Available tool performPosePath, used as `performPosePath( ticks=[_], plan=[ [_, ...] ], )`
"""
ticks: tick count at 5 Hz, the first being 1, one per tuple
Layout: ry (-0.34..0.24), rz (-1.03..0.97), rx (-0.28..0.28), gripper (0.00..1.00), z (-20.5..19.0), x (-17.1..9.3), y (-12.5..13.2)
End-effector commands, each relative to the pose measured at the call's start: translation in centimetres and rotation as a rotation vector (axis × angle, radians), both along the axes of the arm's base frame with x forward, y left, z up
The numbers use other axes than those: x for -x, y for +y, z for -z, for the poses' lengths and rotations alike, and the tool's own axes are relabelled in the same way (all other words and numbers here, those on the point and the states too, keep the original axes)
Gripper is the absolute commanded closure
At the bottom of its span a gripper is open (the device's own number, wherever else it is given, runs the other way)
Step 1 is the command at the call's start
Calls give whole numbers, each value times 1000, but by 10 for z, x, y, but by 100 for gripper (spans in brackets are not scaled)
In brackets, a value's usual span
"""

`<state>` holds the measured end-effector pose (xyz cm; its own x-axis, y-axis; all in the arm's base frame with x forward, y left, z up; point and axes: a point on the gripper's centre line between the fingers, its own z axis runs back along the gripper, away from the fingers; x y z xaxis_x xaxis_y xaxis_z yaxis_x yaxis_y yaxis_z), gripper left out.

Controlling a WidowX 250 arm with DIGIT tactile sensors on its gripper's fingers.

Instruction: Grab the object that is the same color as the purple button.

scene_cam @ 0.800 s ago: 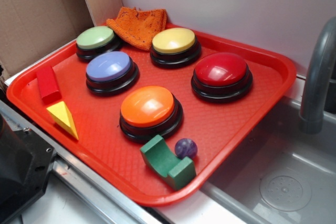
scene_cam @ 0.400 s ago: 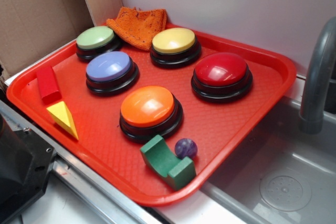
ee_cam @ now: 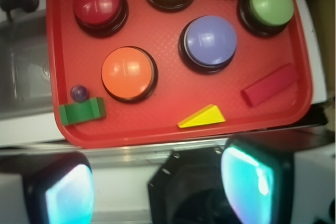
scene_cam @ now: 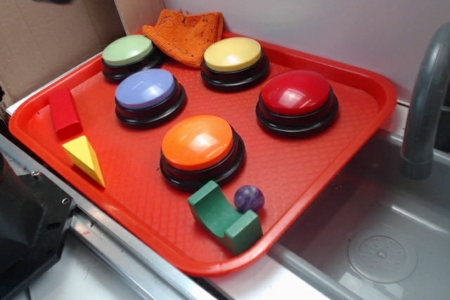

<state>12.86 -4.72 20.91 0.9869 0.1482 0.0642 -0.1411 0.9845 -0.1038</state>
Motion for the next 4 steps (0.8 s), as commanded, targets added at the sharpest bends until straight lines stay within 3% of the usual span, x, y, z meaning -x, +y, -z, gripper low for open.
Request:
performPosePath(
  ticks=[1,2,4],
  plan=[
    [-27,-50,27,0,28,-20,-35],
    [2,-50,-11,0,47,-32,-51],
    [25,-124,9,0,90,-55,-79]
  ],
)
